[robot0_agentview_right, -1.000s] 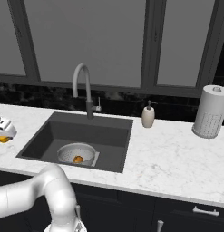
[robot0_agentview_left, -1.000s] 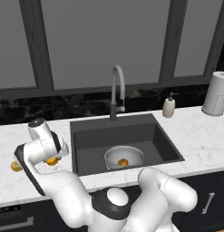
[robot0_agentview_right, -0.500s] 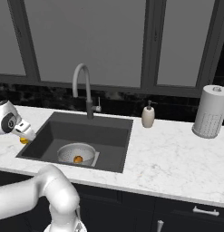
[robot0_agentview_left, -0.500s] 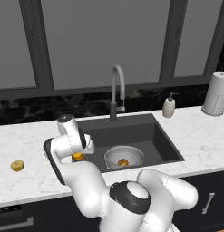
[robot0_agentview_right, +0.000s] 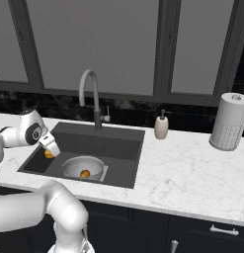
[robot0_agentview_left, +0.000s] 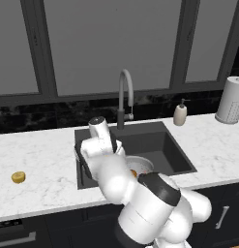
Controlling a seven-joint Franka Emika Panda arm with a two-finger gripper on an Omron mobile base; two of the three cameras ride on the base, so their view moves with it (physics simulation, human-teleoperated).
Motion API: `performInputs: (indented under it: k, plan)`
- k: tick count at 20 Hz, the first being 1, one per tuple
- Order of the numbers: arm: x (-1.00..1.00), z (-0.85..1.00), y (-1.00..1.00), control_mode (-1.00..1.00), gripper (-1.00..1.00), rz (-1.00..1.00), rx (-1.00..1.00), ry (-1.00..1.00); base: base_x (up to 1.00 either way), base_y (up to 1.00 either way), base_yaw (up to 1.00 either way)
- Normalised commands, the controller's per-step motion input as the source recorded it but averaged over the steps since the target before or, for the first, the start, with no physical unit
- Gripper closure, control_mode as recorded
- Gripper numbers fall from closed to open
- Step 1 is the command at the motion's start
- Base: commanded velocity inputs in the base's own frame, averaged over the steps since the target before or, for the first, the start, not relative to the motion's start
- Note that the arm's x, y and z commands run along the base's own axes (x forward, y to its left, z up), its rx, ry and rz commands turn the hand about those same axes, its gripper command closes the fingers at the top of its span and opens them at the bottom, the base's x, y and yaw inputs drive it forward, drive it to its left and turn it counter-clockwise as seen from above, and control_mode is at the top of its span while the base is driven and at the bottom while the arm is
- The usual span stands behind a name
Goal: Put the colander in the sink, put the kiwi, tangerine, peach in the colander, and turn on the sink faucet and pour water over the colander.
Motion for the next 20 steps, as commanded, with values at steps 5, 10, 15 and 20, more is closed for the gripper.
performInputs:
  k: [5,10,15,20]
  plan:
    - [0.0,-0.01,-1.0,-1.0,1.0,-0.18,0.0,0.0,0.0,0.0,0.0]
    - [0.0,-0.14,-0.77,-1.0,1.0,-0.11,0.0,0.0,0.0,0.0,0.0]
    - [-0.07,-0.31,-0.28,-1.0,1.0,-0.05,0.0,0.0,0.0,0.0,0.0]
    - [0.0,-0.27,0.0,-1.0,1.0,0.0,0.0,-0.02,0.0,0.0,0.0]
